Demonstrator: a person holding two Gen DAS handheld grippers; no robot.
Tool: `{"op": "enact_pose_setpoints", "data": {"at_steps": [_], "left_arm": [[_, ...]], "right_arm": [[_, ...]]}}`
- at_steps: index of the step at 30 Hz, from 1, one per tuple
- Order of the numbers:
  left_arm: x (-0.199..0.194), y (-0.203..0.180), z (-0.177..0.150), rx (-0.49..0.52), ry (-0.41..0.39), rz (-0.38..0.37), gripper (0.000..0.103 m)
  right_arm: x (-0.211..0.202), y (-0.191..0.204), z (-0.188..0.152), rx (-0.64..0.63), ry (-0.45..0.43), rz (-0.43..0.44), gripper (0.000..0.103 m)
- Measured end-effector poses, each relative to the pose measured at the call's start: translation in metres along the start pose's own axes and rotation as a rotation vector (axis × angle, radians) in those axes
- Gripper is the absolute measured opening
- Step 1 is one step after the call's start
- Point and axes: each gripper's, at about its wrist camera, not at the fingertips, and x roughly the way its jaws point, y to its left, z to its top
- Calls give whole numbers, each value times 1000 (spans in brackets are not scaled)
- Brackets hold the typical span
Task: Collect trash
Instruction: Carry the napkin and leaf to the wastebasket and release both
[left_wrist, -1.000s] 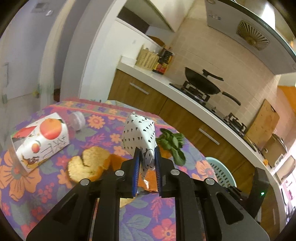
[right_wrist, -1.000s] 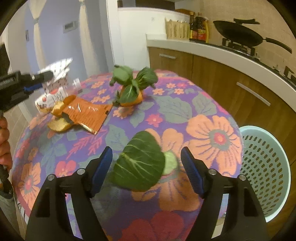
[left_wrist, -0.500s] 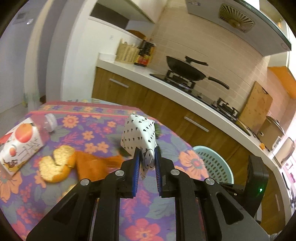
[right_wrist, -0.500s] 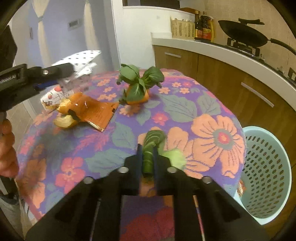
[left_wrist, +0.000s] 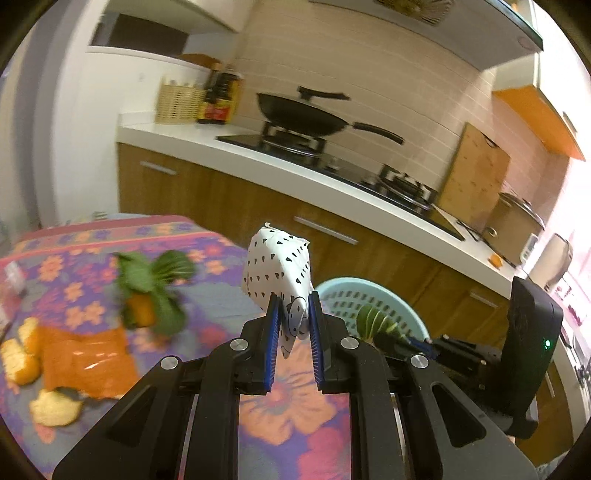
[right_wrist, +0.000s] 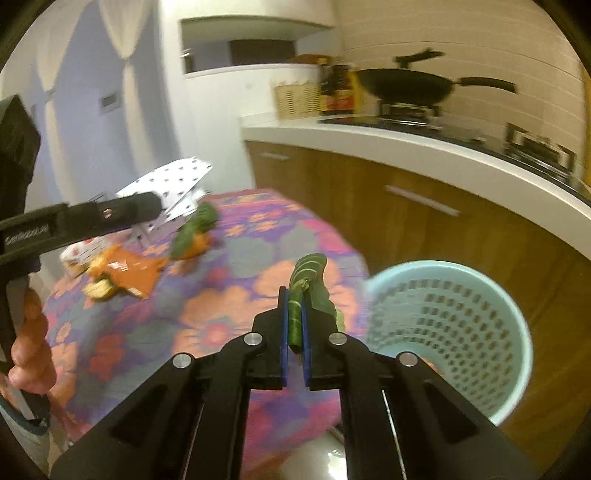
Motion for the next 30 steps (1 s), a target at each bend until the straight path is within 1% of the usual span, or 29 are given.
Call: {"op": "enact_pose_setpoints", "data": {"at_steps": [8, 11, 15, 19, 23, 27, 30], "left_arm": [[56, -54, 0, 71, 70, -51, 14], [76, -70, -1, 94, 101, -64, 14], [103, -87, -3, 114, 141, -72, 14], [131, -98, -8, 135, 194, -35, 14], [154, -101, -15, 130, 247, -40, 14], [167, -104, -20, 133, 280, -46, 15], [175, -106, -23, 133, 296, -50, 16]], "right_arm": [[-5, -79, -10, 133, 15, -106, 4], [0, -104, -16, 179, 37, -131, 4], [14, -132, -27, 236, 89, -154, 4], [29, -148, -37, 269, 143, -156, 4], [43, -159, -46, 287, 188, -157, 4], [56, -166, -54, 308, 235, -155, 7], [59, -171, -59, 325, 246, -159, 7]]}}
